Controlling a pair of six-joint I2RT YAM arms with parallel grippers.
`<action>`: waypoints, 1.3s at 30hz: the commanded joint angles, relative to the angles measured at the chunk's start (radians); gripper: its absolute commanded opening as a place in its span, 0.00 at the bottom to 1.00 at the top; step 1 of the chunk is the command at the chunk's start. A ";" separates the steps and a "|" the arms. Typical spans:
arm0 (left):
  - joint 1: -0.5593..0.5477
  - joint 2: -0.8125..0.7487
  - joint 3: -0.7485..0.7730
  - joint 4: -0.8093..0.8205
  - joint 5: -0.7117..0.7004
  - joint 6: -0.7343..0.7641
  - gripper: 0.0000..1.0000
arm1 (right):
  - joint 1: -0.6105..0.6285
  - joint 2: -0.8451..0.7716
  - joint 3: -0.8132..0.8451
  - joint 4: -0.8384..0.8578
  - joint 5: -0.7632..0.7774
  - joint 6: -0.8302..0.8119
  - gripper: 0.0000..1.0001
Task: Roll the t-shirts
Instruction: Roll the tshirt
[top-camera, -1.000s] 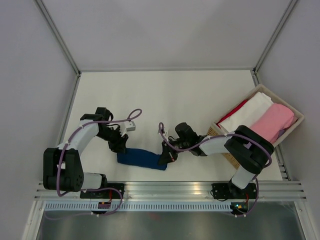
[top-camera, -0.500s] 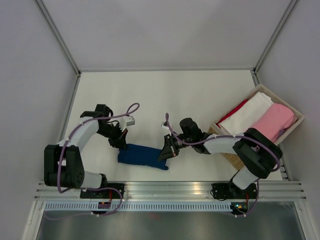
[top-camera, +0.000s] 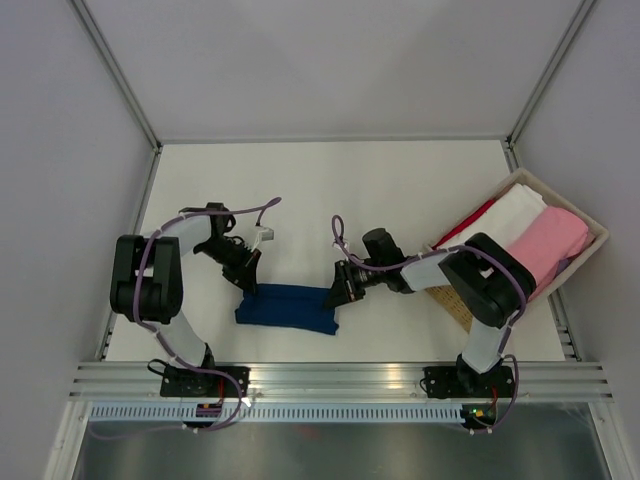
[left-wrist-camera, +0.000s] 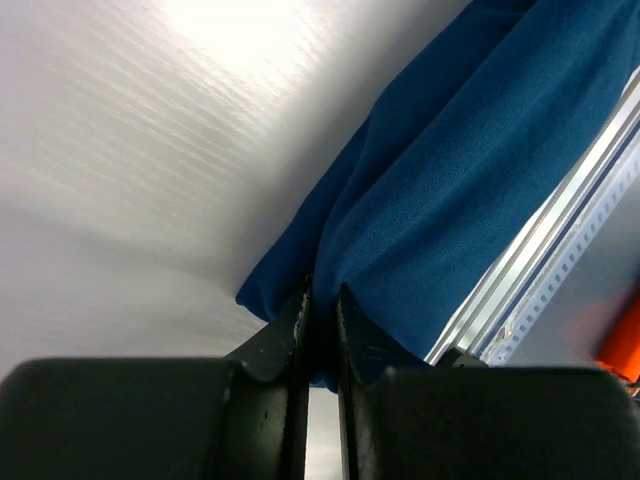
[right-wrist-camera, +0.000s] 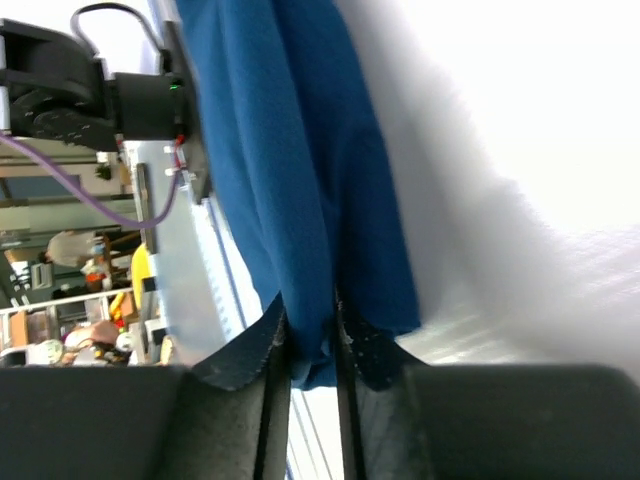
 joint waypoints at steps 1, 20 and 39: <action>0.021 0.033 0.048 0.025 -0.073 -0.028 0.17 | -0.023 0.024 0.032 -0.110 0.050 -0.092 0.27; 0.021 0.032 0.056 0.025 -0.073 -0.036 0.15 | 0.379 -0.404 0.222 -0.507 0.942 -0.776 0.55; 0.021 -0.006 0.064 0.025 -0.110 -0.032 0.37 | 0.493 0.082 0.544 -0.635 0.834 -1.022 0.98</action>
